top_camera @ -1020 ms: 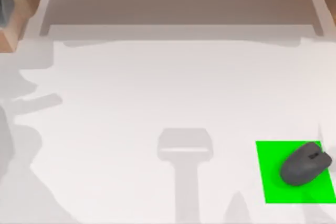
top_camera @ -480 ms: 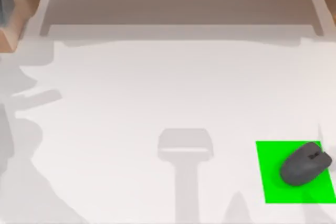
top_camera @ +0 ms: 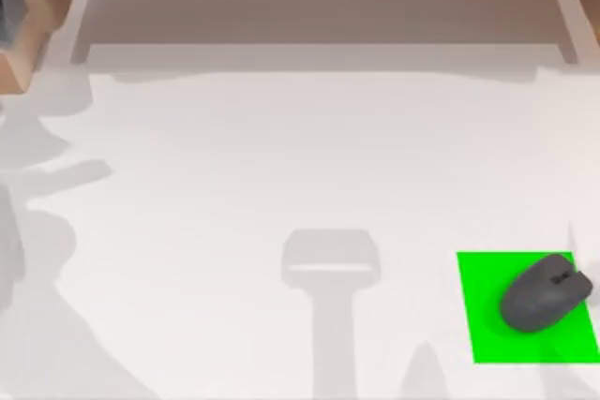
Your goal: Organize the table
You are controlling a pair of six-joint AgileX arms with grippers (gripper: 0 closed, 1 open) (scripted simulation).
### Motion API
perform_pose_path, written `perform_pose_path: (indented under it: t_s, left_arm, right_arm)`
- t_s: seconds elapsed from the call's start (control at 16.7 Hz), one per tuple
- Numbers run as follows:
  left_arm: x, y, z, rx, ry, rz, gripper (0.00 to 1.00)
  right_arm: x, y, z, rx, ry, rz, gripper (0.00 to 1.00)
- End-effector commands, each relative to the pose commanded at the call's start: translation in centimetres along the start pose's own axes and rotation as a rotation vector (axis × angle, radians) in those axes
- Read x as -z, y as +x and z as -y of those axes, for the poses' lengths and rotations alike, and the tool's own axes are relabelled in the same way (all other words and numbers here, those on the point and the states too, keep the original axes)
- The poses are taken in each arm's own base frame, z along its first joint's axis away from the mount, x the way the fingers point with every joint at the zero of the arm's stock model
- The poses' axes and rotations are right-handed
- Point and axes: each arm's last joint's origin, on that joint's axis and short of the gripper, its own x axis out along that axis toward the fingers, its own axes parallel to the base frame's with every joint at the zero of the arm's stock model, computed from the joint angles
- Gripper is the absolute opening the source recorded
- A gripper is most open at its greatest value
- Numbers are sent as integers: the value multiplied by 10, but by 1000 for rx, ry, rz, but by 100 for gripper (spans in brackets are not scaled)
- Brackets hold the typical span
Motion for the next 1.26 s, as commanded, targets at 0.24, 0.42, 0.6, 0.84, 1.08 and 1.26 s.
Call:
perform_pose_path:
  t_s: [0.24,0.42,0.6,0.84,1.08,1.26]
  left_arm:
    - [0,0,0,0,0,0,100]
    - [0,0,0,0,0,0,100]
    - [0,0,0,0,0,0,100]
    - [1,-10,-2,-13,9,-4,100]
    - [0,-37,3,-17,9,-3,100]
    - [0,-49,13,0,0,-2,100]
  right_arm:
    - [0,0,0,0,0,0,100]
    - [0,0,0,0,0,0,100]
    - [0,0,0,0,0,0,100]
    - [0,0,0,0,0,0,100]
    - [0,0,0,0,0,0,100]
    - [0,0,0,0,0,0,100]
